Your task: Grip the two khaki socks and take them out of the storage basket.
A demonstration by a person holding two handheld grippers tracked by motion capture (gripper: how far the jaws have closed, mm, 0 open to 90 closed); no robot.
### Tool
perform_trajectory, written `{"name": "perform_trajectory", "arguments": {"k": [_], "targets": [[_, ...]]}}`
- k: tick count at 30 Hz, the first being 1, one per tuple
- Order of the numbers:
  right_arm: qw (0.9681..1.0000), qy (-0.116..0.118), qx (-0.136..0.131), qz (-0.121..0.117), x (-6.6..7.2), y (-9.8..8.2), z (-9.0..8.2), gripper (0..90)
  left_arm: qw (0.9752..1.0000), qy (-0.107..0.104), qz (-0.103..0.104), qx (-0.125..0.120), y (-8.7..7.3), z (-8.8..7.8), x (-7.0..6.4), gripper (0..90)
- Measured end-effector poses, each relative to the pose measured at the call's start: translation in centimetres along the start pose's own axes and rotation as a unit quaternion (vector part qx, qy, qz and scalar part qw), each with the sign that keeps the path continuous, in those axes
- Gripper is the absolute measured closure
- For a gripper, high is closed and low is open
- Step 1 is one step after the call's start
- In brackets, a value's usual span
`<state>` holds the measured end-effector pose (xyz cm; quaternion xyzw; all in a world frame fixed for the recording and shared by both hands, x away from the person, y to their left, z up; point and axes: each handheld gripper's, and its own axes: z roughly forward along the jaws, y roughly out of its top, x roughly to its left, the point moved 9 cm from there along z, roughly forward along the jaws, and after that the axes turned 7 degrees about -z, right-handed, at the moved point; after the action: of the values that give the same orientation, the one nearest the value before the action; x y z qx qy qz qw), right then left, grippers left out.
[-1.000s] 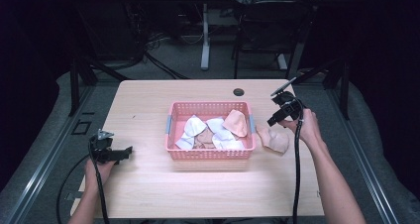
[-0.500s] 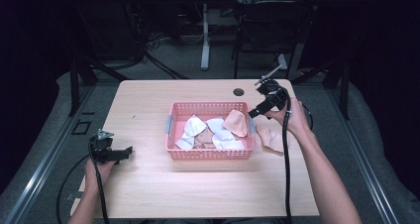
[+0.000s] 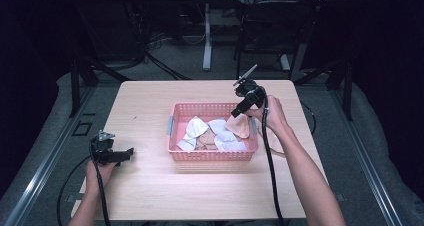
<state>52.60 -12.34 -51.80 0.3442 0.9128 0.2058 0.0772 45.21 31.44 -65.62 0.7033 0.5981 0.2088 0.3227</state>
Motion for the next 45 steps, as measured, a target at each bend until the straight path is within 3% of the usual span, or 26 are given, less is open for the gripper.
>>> {"name": "perform_trajectory", "arguments": {"k": [2, 8, 13, 15, 16, 18, 19, 23, 27, 33, 38, 40, 41, 42, 45], "targets": [[0.9999, -0.001, 0.016, -0.002, -0.2, 0.2, 1.4, 36.6, 1.0000, 0.000, 0.000, 0.001, 0.0, 0.0, 0.0, 0.0], [0.9997, -0.003, 0.025, 0.006, -0.6, 0.5, 3.4, 38.5, 1.0000, 0.000, 0.000, 0.001, 0.0, 0.0, 0.0, 0.0], [0.9993, -0.006, 0.035, 0.016, -1.1, 0.2, 4.1, 38.8, 1.0000, 0.000, 0.001, 0.001, 0.0, 0.0, 0.0, 0.0], [0.9993, -0.003, 0.027, 0.025, -1.0, 0.2, 4.5, 38.8, 1.0000, 0.000, 0.001, 0.001, 0.0, 0.0, 0.0, 0.0], [0.9991, -0.005, 0.038, 0.019, -1.2, 0.1, 4.5, 38.8, 1.0000, 0.000, 0.001, 0.001, 0.0, 0.0, 0.0, 0.0], [0.9992, -0.010, 0.030, 0.024, -1.3, 0.2, 4.7, 38.8, 1.0000, -0.001, 0.001, 0.001, 0.0, 0.0, 0.0, 0.0], [0.9988, -0.022, 0.036, 0.022, -1.7, 0.1, 4.7, 38.9, 1.0000, -0.001, 0.001, 0.001, 0.0, 0.0, 0.0, 0.0], [0.9981, -0.026, 0.048, 0.028, -2.3, -0.3, 5.3, 38.9, 1.0000, -0.001, 0.001, 0.001, 0.0, 0.0, 0.0, 0.0], [0.9981, -0.026, 0.042, 0.037, -2.4, -0.3, 5.8, 38.9, 1.0000, -0.001, 0.002, 0.001, 0.0, 0.0, 0.0, 0.0], [0.9977, -0.026, 0.055, 0.031, -2.3, -0.3, 6.3, 40.9, 1.0000, -0.001, 0.002, 0.001, 0.0, 0.0, 0.0, 0.0], [0.9970, -0.025, 0.064, 0.034, -2.1, -0.5, 6.7, 50.6, 1.0000, -0.001, 0.002, 0.001, 0.0, 0.0, 0.0, 0.0], [0.9970, -0.023, 0.063, 0.039, -2.1, -0.6, 6.8, 58.5, 1.0000, -0.001, 0.002, 0.001, 0.0, 0.0, 0.0, 0.0], [0.9964, -0.019, 0.075, 0.034, -2.1, -0.8, 6.7, 67.4, 1.0000, -0.002, 0.002, 0.002, 0.0, 0.0, 0.0, 0.0], [0.9964, -0.019, 0.075, 0.034, -2.1, -0.8, 6.7, 67.4, 1.0000, -0.002, 0.002, 0.002, 0.0, 0.0, 0.0, 0.0], [0.9965, -0.021, 0.073, 0.034, -2.0, -1.0, 6.8, 80.2, 1.0000, -0.002, 0.002, 0.002, 0.0, 0.0, 0.0, 0.0]]}}
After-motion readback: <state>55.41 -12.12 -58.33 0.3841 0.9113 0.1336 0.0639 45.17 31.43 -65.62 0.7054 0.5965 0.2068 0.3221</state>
